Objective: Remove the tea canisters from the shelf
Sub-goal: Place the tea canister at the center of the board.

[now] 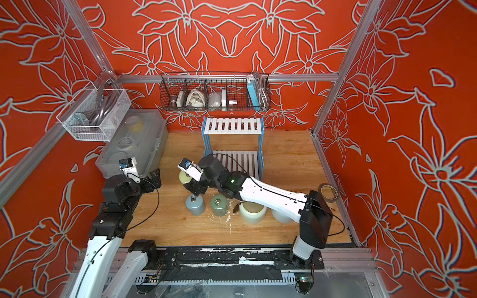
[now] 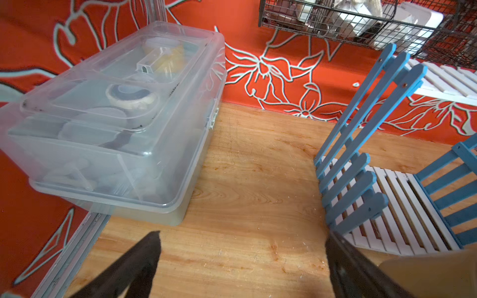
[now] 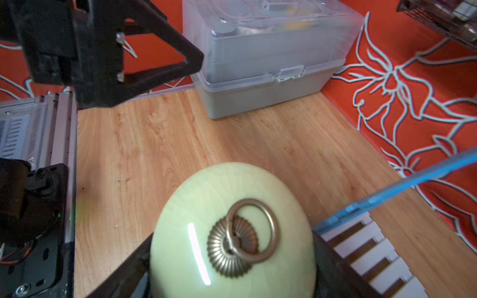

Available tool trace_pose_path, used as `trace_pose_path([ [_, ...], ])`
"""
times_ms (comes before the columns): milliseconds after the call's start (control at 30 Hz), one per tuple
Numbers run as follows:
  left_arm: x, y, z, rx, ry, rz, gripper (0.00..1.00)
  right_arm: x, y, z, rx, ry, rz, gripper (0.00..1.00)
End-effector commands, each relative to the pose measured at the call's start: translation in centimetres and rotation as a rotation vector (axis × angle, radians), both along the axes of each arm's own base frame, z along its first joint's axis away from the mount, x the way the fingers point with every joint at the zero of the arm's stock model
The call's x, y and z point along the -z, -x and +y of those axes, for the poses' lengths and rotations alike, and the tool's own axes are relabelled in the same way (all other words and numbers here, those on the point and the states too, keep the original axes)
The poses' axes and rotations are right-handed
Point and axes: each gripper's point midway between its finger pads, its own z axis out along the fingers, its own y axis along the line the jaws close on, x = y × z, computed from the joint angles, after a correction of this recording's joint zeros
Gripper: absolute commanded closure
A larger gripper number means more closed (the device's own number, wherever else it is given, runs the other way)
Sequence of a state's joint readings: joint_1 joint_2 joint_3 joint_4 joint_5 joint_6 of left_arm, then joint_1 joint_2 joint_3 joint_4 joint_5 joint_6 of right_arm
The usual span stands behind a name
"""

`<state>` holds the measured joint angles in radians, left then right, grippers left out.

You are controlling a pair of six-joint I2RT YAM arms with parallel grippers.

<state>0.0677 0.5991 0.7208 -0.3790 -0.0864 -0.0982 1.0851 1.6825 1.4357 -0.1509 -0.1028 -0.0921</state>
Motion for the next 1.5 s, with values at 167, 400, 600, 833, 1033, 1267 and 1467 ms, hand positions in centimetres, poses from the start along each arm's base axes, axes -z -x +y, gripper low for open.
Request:
trace_pose_path([
  [167, -2.6, 0.9, 2.3, -0.136, -0.017, -0.077, 0.02, -1.9, 0.0, 6.7, -0.066, -0.122, -0.022, 0.79],
  [400, -3.5, 1.6, 4.0, -0.238, -0.047, -0.100, 0.02, 0.5, -0.1, 10.1, -0.088, -0.135, 0.013, 0.79],
  [600, -3.8, 2.4, 6.1, -0.361, -0.099, -0.119, 0.06, 3.6, -0.4, 11.9, -0.088, -0.132, 0.045, 0.79],
  [833, -4.1, 2.9, 7.4, -0.434, -0.139, -0.132, 0.09, 6.3, 1.3, 13.8, -0.148, -0.119, 0.073, 0.79],
  [1033, -4.0, 2.8, 7.3, -0.426, -0.136, -0.128, 0.09, 8.5, 1.7, 14.1, -0.153, -0.092, 0.089, 0.79],
  [1267, -3.9, 2.7, 7.1, -0.414, -0.131, -0.129, 0.09, 10.3, 3.1, 14.3, -0.186, -0.056, 0.099, 0.78],
  [1467, -3.8, 2.6, 7.0, -0.408, -0.130, -0.126, 0.09, 12.0, 2.8, 13.7, -0.167, -0.013, 0.080, 0.78],
])
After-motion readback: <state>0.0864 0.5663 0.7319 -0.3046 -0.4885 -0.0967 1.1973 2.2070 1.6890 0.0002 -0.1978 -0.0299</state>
